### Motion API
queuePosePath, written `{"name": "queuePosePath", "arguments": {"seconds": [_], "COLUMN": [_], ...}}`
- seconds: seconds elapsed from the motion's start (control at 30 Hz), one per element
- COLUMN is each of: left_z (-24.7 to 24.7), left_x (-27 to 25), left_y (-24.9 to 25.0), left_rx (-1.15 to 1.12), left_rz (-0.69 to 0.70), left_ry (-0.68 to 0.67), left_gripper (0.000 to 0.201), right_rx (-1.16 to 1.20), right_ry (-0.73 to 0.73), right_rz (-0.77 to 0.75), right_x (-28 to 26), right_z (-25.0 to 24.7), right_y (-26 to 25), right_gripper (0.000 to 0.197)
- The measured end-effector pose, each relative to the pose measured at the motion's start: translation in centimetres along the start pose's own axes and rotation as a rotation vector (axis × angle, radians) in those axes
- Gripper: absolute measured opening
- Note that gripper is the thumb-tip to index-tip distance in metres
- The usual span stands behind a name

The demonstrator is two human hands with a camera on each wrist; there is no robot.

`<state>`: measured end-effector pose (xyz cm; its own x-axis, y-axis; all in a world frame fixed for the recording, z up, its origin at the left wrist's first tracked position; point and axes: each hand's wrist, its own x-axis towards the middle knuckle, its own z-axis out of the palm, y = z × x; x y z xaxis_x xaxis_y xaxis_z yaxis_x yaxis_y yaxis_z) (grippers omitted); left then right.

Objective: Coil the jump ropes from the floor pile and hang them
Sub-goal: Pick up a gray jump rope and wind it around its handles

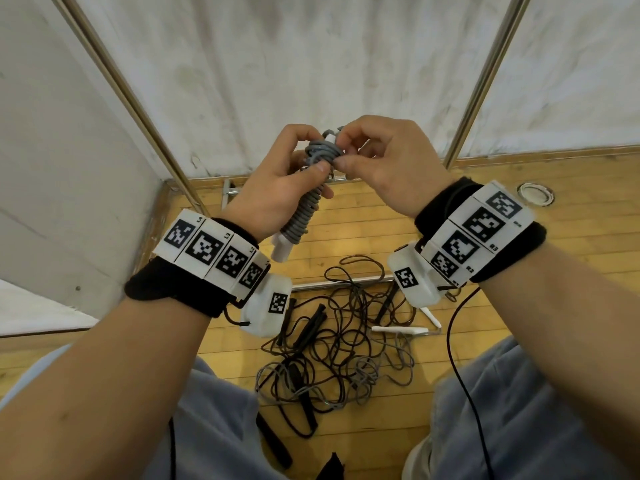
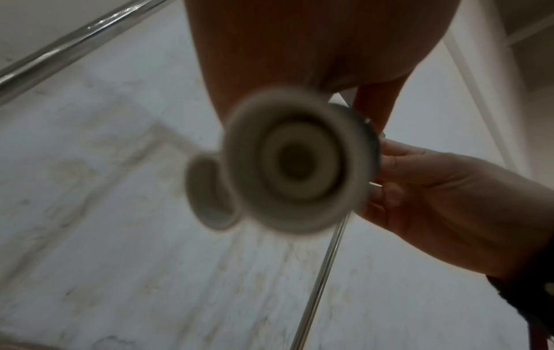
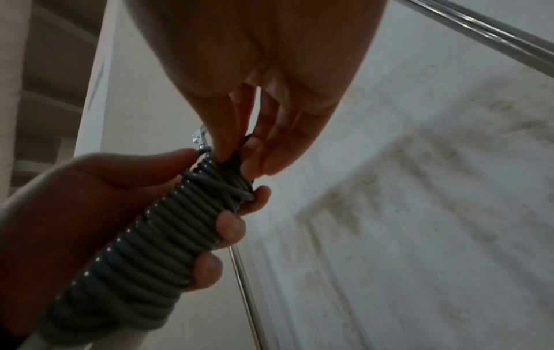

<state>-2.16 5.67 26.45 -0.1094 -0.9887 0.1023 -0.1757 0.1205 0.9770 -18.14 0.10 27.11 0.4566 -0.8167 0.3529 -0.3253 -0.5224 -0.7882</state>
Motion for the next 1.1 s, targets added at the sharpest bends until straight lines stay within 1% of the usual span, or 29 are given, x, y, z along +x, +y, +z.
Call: {"name": "queuePosePath", "arguments": {"seconds": [0.17, 0.3, 0.53, 0.6, 0.7, 0.8, 0.87, 0.93, 1.03, 1.1], "left_z": [0.2, 0.1, 0.2, 0.1, 0.1, 0.1, 0.1, 0.2, 0.4, 0.7], "left_x": [-0.4, -0.3, 0.0, 0.1, 0.1, 0.0, 0.0, 0.0, 0.0, 0.0], "left_y": [0.4, 0.5, 0.1, 0.0, 0.1, 0.1, 0.0, 0.0, -0.1, -0.3], "left_rx": [-0.073, -0.131, -0.065, -0.061, -0.056, -0.058, -0.028, -0.016, -0.037, -0.053], "left_rz": [-0.026, -0.037, -0.032, -0.033, -0.029, -0.036, -0.032, -0.021, -0.006, -0.018], "left_ry": [-0.016, -0.017, -0.008, -0.019, -0.048, -0.065, -0.05, -0.032, 0.03, 0.082], "left_gripper": [0.02, 0.01, 0.009, 0.009, 0.008, 0.007, 0.008, 0.008, 0.007, 0.007], "right_rx": [-0.058, -0.069, -0.111, -0.08, 0.031, 0.204, 0.298, 0.321, 0.236, 0.174], "right_ry": [-0.074, -0.088, -0.089, -0.089, -0.108, -0.143, -0.151, -0.139, -0.121, -0.115], "right_rz": [0.001, -0.013, -0.005, 0.007, 0.02, 0.075, 0.117, 0.12, 0.074, 0.066], "right_x": [0.2, 0.4, 0.1, -0.1, -0.5, -0.8, -0.8, -0.7, -0.7, -0.9], "right_z": [-0.3, -0.4, -0.4, -0.4, -0.6, -0.6, -0.6, -0.5, -0.1, 0.3], "right_y": [0.1, -0.2, -0.3, -0.3, -0.4, -0.5, -0.4, -0.4, -0.4, -0.3], "right_gripper": [0.009, 0.007, 0.007, 0.004, 0.004, 0.005, 0.006, 0.008, 0.014, 0.021]}}
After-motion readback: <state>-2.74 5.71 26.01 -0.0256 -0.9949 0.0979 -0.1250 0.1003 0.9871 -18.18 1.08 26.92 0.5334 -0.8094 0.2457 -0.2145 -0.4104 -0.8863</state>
